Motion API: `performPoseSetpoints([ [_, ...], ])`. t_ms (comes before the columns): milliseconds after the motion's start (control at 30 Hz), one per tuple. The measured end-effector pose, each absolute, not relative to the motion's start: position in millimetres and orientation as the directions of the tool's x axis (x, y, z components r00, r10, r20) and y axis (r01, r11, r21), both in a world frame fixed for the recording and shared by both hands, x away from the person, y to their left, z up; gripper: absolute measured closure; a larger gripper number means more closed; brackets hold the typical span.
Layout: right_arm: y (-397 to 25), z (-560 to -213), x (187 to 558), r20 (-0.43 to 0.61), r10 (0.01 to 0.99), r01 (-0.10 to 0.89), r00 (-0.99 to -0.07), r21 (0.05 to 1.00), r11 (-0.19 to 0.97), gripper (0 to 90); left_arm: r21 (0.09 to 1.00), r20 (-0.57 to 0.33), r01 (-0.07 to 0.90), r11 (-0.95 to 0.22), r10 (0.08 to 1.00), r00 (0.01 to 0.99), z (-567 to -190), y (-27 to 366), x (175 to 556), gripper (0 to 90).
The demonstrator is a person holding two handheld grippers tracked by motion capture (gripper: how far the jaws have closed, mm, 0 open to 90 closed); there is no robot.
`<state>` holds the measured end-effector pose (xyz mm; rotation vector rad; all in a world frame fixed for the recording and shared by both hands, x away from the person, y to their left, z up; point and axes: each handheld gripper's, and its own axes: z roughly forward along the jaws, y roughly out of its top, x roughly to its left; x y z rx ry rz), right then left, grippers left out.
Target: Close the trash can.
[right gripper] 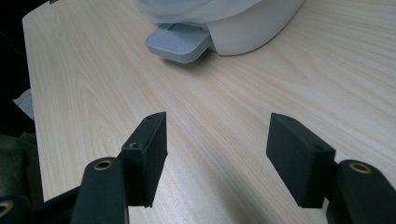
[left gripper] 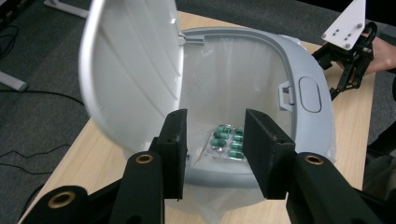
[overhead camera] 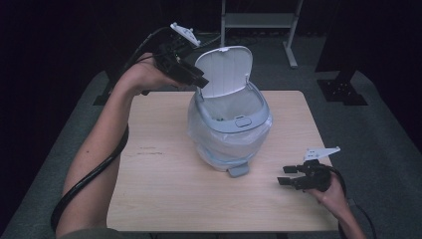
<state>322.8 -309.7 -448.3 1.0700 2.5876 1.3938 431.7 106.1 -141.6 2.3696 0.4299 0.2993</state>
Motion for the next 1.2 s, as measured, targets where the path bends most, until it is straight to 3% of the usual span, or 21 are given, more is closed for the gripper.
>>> performPoseSetpoints([
  [367, -309.7, -450.8, 324.5, 0.302, 0.573, 0.569, -0.762, 0.735, 0.369, 37.2, 0.684, 0.08, 0.252, -0.684, 0.414, 0.907, -142.4, 126.1, 441.1, 64.0],
  [900, -311.7, -452.3, 325.6, 0.306, 0.574, 0.575, -0.759, 0.73, 0.37, 37.3, 0.702, 0.054, 0.291, -0.65, 0.456, 0.888, -149.9, 141.3, 460.8, 85.5],
  [1200, -313.8, -454.3, 325.7, 0.312, 0.578, 0.582, -0.754, 0.725, 0.368, 37.6, 0.711, 0.048, 0.3, -0.636, 0.468, 0.882, -150.2, 147.0, 472.9, 87.7],
])
